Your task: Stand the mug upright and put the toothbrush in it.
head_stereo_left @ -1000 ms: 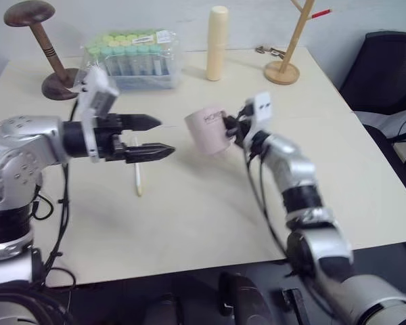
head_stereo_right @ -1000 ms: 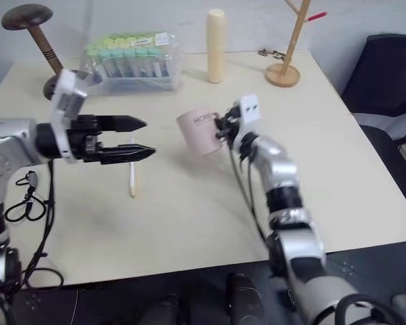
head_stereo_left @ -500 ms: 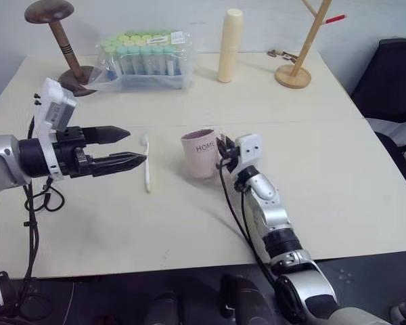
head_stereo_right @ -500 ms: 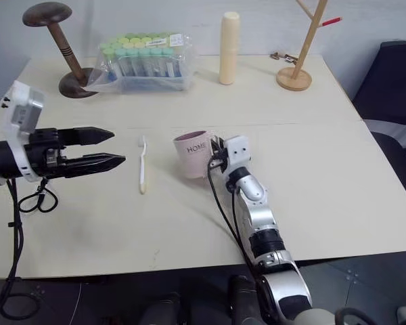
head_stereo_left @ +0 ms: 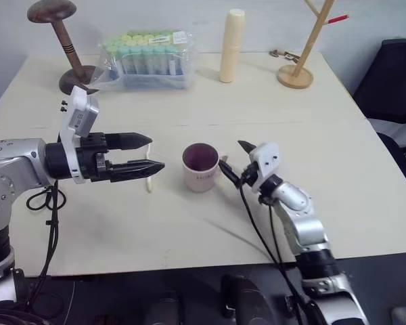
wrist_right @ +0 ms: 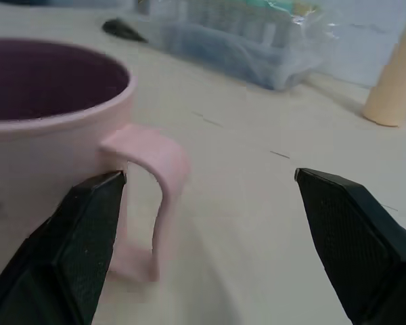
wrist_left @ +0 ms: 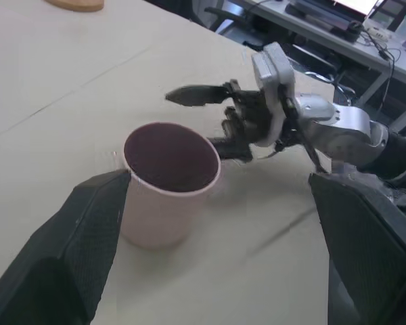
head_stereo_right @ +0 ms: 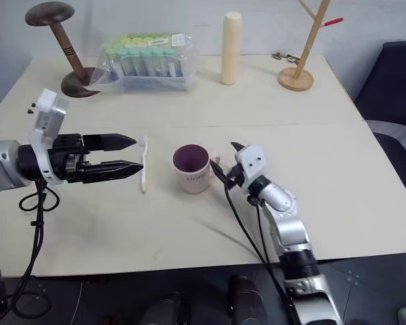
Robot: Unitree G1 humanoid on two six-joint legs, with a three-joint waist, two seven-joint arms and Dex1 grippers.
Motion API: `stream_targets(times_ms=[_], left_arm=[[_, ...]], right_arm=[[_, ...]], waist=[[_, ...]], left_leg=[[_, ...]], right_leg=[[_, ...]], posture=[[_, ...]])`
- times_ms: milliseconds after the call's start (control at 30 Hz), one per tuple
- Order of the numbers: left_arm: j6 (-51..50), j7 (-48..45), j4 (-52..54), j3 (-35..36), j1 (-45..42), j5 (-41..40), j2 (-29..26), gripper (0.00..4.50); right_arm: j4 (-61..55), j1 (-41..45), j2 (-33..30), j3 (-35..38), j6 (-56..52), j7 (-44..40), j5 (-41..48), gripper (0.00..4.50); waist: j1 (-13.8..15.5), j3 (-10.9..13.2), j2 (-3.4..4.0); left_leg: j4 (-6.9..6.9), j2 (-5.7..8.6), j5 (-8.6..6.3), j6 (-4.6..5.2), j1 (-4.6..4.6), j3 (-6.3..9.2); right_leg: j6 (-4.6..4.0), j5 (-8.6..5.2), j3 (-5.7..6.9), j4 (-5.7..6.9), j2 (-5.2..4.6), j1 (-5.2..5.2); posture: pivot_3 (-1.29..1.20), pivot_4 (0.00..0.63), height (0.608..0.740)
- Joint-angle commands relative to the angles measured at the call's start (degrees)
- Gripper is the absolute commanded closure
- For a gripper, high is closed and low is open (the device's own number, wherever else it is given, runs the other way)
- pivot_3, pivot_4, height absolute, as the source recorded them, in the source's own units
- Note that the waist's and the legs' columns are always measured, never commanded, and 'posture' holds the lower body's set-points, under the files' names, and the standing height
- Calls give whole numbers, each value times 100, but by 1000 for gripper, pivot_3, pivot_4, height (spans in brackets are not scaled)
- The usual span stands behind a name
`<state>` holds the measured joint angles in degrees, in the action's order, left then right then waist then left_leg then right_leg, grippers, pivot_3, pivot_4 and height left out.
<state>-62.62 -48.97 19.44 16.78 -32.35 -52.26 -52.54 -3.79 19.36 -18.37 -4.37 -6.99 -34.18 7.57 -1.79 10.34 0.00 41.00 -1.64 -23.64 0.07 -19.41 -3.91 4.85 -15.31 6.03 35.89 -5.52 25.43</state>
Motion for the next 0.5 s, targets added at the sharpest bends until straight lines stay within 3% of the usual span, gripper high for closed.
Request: stream_targets(times_ms=[33,167,300,433,500], left_arm=[[278,-24,9,12,-22,72,-17,47],[426,289,-211,-53,-91,327,81,47],[231,1537,-1076,-687,-617,1414,267,47],[-852,3213,-2215,-646,-1648,1981,1405,47],[-1018,3627,-2574,-686,-1925,2186,1945,47]], right_arm=[[-847,-271,-439,161,-671,-355,389,314],[-1844,-767,-1349,797,-1574,-950,1239,314],[-2758,-891,-2215,1738,-2698,-1493,2908,314],[-2974,-188,-2916,2598,-3807,-1409,4832,150],[-2979,210,-3180,2663,-4024,-1313,5198,150]], waist=[[22,0,-1],[79,2,3],[188,3,2],[285,5,-4],[324,5,-5]], left_leg=[[1,0,0,0,-1,-3],[3,1,0,0,1,-6],[6,9,0,1,7,-13],[13,12,1,4,10,-12],[12,15,1,8,10,-13]], right_leg=[[0,0,0,-2,0,0],[1,0,0,0,3,0],[5,3,-2,-2,5,-6],[13,8,-2,3,9,-11],[16,10,-4,1,6,-12]], posture=[[0,150,740],[0,150,740],[0,150,740],[0,150,740],[0,150,740]])
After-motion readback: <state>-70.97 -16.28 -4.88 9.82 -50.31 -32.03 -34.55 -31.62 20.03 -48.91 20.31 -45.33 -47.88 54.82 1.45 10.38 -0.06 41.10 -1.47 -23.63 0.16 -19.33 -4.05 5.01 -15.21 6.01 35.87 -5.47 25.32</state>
